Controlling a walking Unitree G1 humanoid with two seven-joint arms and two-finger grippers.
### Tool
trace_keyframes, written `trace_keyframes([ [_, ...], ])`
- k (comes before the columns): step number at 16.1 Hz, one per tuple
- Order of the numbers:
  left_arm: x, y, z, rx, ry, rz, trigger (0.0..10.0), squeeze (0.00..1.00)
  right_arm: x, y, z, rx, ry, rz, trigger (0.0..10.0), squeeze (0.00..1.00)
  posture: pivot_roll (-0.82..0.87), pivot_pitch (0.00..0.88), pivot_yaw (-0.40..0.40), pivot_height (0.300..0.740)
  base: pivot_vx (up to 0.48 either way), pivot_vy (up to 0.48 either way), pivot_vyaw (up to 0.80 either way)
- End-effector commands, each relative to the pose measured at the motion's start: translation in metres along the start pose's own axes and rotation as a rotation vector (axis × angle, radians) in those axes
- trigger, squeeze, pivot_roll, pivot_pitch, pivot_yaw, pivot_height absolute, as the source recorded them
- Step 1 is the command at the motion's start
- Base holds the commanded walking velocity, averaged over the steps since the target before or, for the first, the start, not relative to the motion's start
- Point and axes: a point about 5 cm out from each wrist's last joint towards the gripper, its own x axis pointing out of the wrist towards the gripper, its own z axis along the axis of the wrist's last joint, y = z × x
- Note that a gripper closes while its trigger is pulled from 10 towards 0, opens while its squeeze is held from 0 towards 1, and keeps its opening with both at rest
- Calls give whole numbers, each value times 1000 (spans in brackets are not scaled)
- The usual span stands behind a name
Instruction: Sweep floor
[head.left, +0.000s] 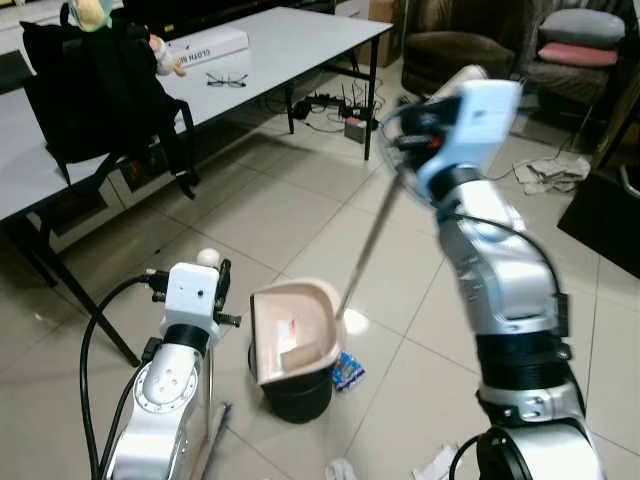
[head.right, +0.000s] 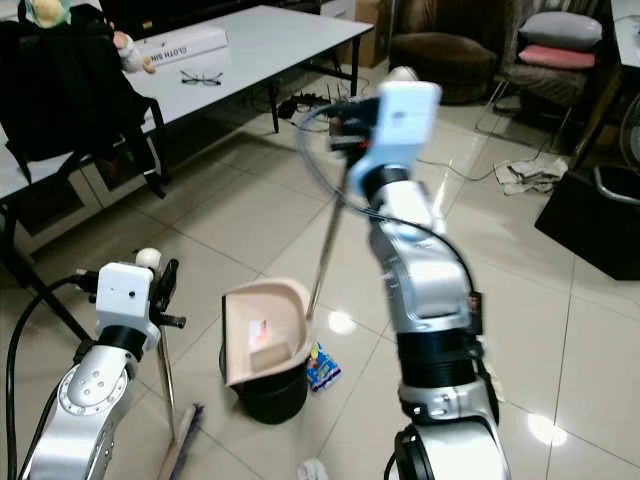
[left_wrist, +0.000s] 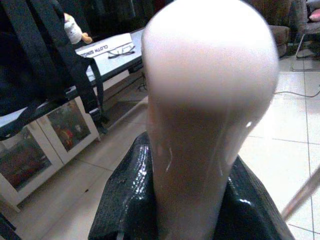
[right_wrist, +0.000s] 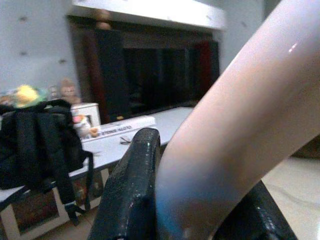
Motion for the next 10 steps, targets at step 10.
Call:
trace_keyframes([
  [10, 2, 1, 7, 17, -33, 14, 10000, 0, -17, 92, -4, -288, -267, 467, 10000, 0, -29, 0, 38, 740, 0, 0, 0],
])
